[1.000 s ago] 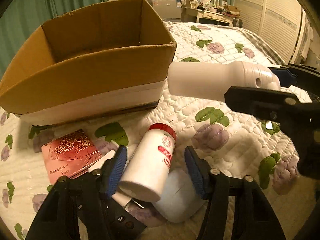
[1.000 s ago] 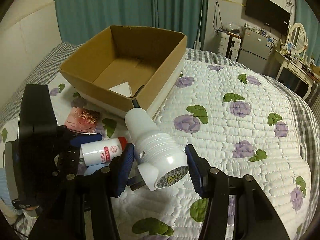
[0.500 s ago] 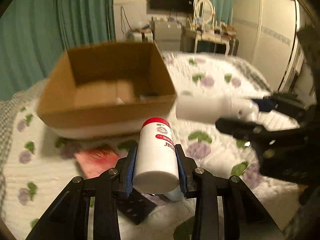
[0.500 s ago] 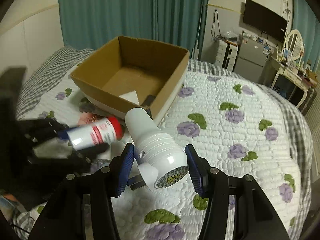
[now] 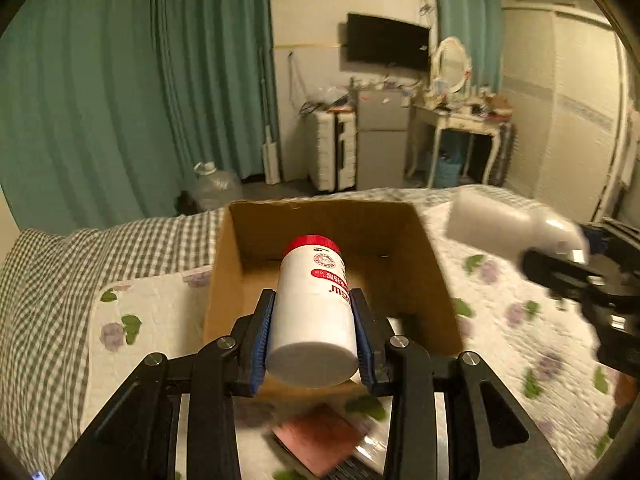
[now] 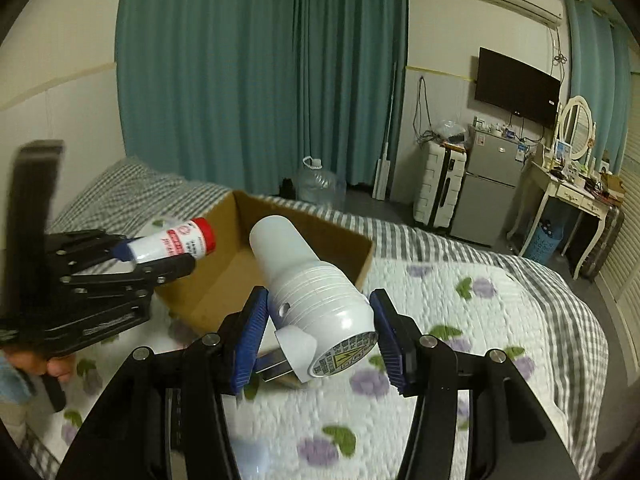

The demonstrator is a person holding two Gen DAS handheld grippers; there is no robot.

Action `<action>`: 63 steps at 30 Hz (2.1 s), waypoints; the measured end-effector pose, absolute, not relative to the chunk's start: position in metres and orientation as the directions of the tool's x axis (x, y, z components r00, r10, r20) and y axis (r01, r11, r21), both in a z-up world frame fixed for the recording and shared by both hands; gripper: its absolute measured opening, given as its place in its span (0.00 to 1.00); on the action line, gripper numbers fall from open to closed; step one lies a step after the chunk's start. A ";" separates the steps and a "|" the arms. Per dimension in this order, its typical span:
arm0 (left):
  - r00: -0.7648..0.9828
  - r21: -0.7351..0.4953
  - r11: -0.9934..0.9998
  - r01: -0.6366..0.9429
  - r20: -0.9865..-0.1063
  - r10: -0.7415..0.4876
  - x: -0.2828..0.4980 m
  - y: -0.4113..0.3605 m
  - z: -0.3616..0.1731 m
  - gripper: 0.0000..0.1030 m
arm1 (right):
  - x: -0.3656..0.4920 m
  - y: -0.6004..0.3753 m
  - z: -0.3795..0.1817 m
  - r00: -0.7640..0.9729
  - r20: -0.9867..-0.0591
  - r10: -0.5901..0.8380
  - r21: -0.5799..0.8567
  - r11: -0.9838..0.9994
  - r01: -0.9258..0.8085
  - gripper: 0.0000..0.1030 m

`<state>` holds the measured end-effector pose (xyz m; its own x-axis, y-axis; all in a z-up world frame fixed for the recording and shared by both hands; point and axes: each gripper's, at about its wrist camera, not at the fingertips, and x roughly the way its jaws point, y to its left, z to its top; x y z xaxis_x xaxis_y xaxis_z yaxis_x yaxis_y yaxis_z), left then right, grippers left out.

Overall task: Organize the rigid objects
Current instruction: 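Drop the pill bottle into the box with the left gripper while the right drops the dryer, then grasp the light-blue earbud case with the right gripper while the left grasps the pink phone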

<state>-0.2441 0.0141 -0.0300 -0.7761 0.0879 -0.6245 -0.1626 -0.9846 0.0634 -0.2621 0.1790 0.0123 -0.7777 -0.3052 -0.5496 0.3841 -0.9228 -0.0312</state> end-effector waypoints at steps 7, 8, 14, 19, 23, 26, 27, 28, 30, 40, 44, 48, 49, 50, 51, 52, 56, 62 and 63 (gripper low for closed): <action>-0.740 0.046 -0.986 -0.161 -0.667 0.090 -0.292 0.010 -0.064 0.35 | -0.296 0.174 -0.006 -0.765 -0.569 -0.302 -0.006 -0.928 0.372 0.51; -0.737 0.044 -0.985 -0.164 -0.669 0.093 -0.293 0.011 -0.068 0.35 | -0.299 0.175 -0.009 -0.762 -0.573 -0.303 -0.002 -0.929 0.371 0.51; -0.769 0.030 -0.991 -0.129 -0.634 0.081 -0.299 0.011 -0.075 0.62 | -0.308 0.176 -0.020 -0.752 -0.587 -0.299 0.011 -0.932 0.362 0.51; -0.776 0.016 -0.992 -0.127 -0.624 0.089 -0.295 0.004 -0.066 0.62 | -0.319 0.170 -0.019 -0.754 -0.586 -0.295 0.001 -0.932 0.363 0.51; -0.785 0.020 -0.994 -0.104 -0.616 0.070 -0.283 -0.006 -0.057 0.62 | -0.340 0.153 -0.028 -0.744 -0.599 -0.297 -0.025 -0.921 0.388 0.51; -0.784 0.014 -0.996 -0.087 -0.618 0.060 -0.271 -0.013 -0.052 0.62 | -0.350 0.139 -0.037 -0.734 -0.607 -0.303 -0.020 -0.918 0.396 0.51; -0.785 0.015 -0.996 -0.085 -0.617 0.057 -0.266 -0.015 -0.051 0.62 | -0.353 0.136 -0.041 -0.733 -0.608 -0.306 -0.010 -0.920 0.392 0.51; -0.787 0.019 -0.996 -0.082 -0.615 0.053 -0.261 -0.017 -0.049 0.62 | -0.353 0.134 -0.042 -0.732 -0.610 -0.303 -0.009 -0.921 0.388 0.54; -0.791 0.027 -0.996 -0.083 -0.609 0.050 -0.251 -0.021 -0.046 0.62 | -0.344 0.133 -0.041 -0.742 -0.608 -0.283 -0.022 -0.928 0.372 0.78; -0.777 0.008 -0.995 -0.096 -0.626 0.070 -0.196 -0.037 -0.038 0.62 | -0.262 0.155 -0.027 -0.747 -0.613 -0.256 -0.031 -0.937 0.348 0.79; -0.753 0.009 -0.998 -0.068 -0.657 0.046 -0.179 -0.042 -0.057 0.62 | -0.233 0.150 -0.052 -0.698 -0.672 -0.248 -0.050 -0.925 0.376 0.79; -0.705 0.005 -0.998 -0.058 -0.708 0.037 -0.163 -0.044 -0.092 0.62 | -0.205 0.145 -0.101 -0.608 -0.760 -0.230 -0.056 -0.908 0.415 0.78; -0.689 0.010 -0.998 -0.055 -0.724 0.031 -0.160 -0.043 -0.102 0.62 | -0.205 0.146 -0.111 -0.583 -0.780 -0.228 -0.051 -0.905 0.422 0.78; -0.676 0.010 -0.999 -0.051 -0.737 0.027 -0.159 -0.042 -0.109 0.62 | -0.202 0.143 -0.125 -0.551 -0.804 -0.221 -0.050 -0.899 0.434 0.78; -0.657 0.003 -0.999 -0.048 -0.753 0.029 -0.159 -0.042 -0.116 0.62 | -0.201 0.140 -0.136 -0.533 -0.820 -0.210 -0.062 -0.892 0.448 0.78; -0.643 -0.009 -0.999 -0.052 -0.765 0.040 -0.160 -0.040 -0.121 0.62 | -0.202 0.138 -0.141 -0.523 -0.826 -0.208 -0.065 -0.888 0.455 0.78; -0.645 -0.010 -0.997 -0.071 -0.762 0.054 -0.156 -0.034 -0.125 0.62 | -0.215 0.133 -0.158 -0.460 -0.862 -0.212 -0.031 -0.885 0.465 0.63; -0.619 -0.023 -0.996 -0.091 -0.782 0.074 -0.157 -0.024 -0.133 0.62 | -0.216 0.142 -0.150 -0.474 -0.845 -0.246 0.004 -0.890 0.455 0.49; -0.610 -0.035 -0.995 -0.093 -0.787 0.085 -0.158 -0.022 -0.135 0.62 | -0.216 0.144 -0.148 -0.482 -0.841 -0.246 0.004 -0.894 0.448 0.49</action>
